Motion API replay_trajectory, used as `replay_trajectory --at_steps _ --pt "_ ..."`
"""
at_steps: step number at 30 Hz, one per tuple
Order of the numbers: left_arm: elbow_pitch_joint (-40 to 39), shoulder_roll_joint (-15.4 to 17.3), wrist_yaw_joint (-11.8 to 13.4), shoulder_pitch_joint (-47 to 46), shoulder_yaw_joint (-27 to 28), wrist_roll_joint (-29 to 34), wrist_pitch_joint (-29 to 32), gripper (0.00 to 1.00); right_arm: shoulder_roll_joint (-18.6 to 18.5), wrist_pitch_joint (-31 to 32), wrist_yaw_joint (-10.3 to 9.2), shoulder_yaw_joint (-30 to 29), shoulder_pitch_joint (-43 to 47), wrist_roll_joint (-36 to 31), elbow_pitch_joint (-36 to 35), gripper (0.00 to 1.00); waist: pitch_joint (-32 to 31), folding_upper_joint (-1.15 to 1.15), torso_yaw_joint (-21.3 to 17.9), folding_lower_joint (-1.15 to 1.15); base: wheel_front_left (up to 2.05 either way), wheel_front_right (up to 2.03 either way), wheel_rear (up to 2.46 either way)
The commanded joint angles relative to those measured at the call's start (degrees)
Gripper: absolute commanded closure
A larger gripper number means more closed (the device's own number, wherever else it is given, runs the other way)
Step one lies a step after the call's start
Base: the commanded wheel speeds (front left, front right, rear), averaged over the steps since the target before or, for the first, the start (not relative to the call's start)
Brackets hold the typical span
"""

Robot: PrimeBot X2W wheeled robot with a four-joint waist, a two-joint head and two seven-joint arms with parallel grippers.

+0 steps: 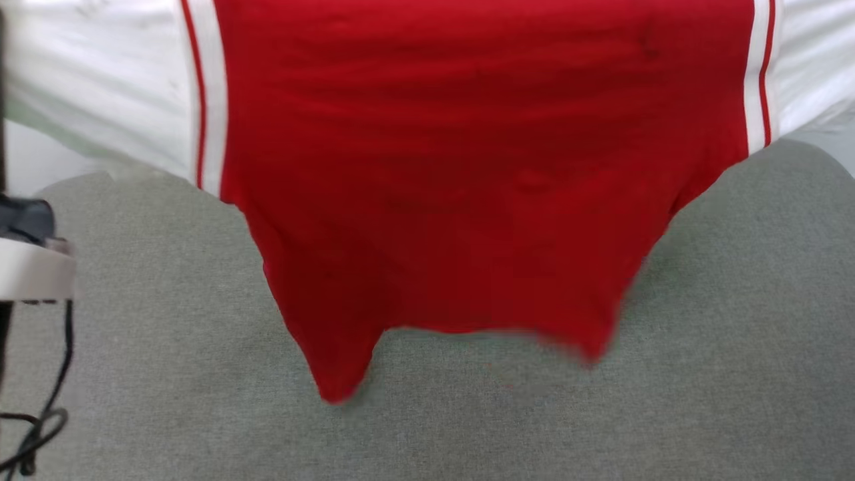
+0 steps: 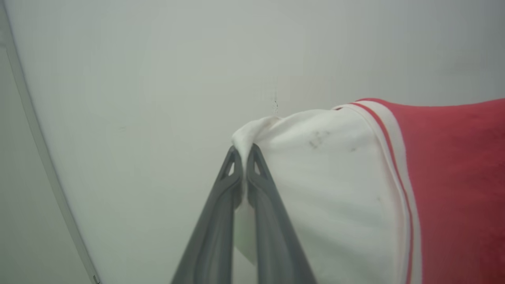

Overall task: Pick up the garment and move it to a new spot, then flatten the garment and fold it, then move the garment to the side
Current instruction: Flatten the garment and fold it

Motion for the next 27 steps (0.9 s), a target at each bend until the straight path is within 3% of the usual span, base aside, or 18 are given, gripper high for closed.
replay_trajectory --at_steps 1,14,21,27 --pt "0.1 0.6 0.2 -1.4 0.7 -0.2 -0.2 1.0 0.1 -0.7 -0.06 -0.1 -1.4 0.3 -0.2 1.0 0.3 0.0 -0.3 0.0 0.0 0.0 0.0" --pt "6.6 3.2 -2.0 -11.3 0.9 -3.1 -0.4 1.0 0.9 -5.3 -0.06 -0.1 -10.3 0.9 3.0 1.0 6.9 0.0 -0.6 0.0 0.0 0.0 0.0" --pt "15.6 5.8 -4.9 -24.1 -1.0 -4.2 -0.7 1.0 2.0 -9.3 -0.06 1.2 -20.6 -1.6 7.5 1.0 15.8 0.0 -1.2 0.0 0.0 0.0 0.0" --pt "26.6 7.5 -7.1 -39.4 -4.5 -3.2 -3.1 1.0 4.6 -15.6 -0.07 2.2 -32.2 -5.7 16.6 1.0 23.1 0.0 -1.8 0.0 0.0 0.0 0.0"
